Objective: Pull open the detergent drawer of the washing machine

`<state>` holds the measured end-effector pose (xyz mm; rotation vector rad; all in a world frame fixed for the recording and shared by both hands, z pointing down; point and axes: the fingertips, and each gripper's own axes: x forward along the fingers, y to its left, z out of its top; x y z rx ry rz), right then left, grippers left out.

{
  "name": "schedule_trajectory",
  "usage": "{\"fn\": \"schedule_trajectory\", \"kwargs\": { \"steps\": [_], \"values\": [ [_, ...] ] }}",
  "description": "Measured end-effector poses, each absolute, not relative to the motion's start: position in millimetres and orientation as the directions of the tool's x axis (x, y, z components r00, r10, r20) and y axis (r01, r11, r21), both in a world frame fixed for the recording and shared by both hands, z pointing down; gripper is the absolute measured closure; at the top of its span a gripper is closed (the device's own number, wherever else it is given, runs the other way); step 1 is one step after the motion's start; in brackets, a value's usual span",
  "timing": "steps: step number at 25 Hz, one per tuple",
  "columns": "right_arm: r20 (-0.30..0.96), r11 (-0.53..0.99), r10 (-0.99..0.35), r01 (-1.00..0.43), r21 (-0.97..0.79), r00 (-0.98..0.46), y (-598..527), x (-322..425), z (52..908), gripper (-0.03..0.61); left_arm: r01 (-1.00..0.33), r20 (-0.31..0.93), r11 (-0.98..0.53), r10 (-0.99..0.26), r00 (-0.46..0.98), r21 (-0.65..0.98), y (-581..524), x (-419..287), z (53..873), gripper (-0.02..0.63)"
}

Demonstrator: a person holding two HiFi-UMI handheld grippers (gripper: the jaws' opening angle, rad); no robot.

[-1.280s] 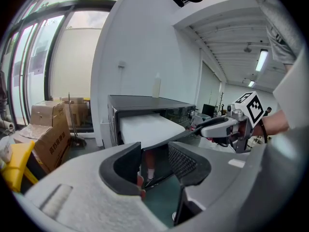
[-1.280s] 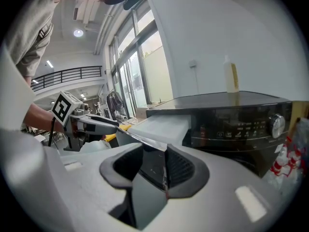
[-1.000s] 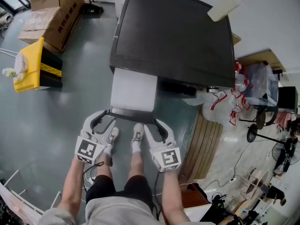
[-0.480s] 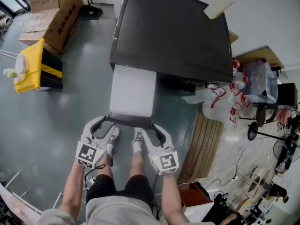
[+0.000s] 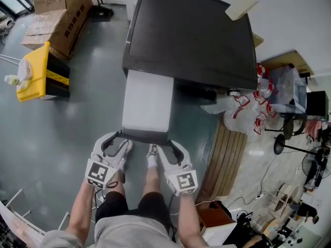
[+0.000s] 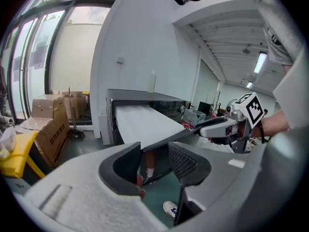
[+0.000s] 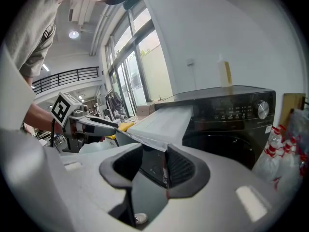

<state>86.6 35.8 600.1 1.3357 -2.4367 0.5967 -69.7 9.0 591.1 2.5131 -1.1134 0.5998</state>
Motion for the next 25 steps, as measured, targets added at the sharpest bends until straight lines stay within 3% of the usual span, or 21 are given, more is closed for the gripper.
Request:
{"fn": "schedule_trajectory", "kwargs": {
  "steps": [20,21,23,25],
  "values": [
    [0.456,0.442,-0.737,-0.866,-0.233,-0.499,45.9,82.4,606.4,0.41,-0.743,0.504,-0.659,-0.605,0.616,0.118,18.0,-70.3,598.9,0.429],
    [0.445,0.44,-0.739,-0.863,-0.249,-0.505,46.7,81.8,606.2,0.353,-0.74,0.502,-0.661,-0.602,0.621,0.123,18.1,-69.3,598.2,0.426],
    [0.428,0.428,-0.75,-0.864,-0.265,-0.504,46.1,81.5,605.1,0.318,-0.734,0.491,-0.666,-0.599,0.632,0.132,16.8,-66.8,595.2,0.357],
    [0.42,0.425,-0.76,-0.868,-0.255,-0.495,43.3,81.7,604.0,0.31,-0.733,0.474,-0.668,-0.607,0.639,0.132,13.7,-66.1,591.1,0.339]
  ]
}}
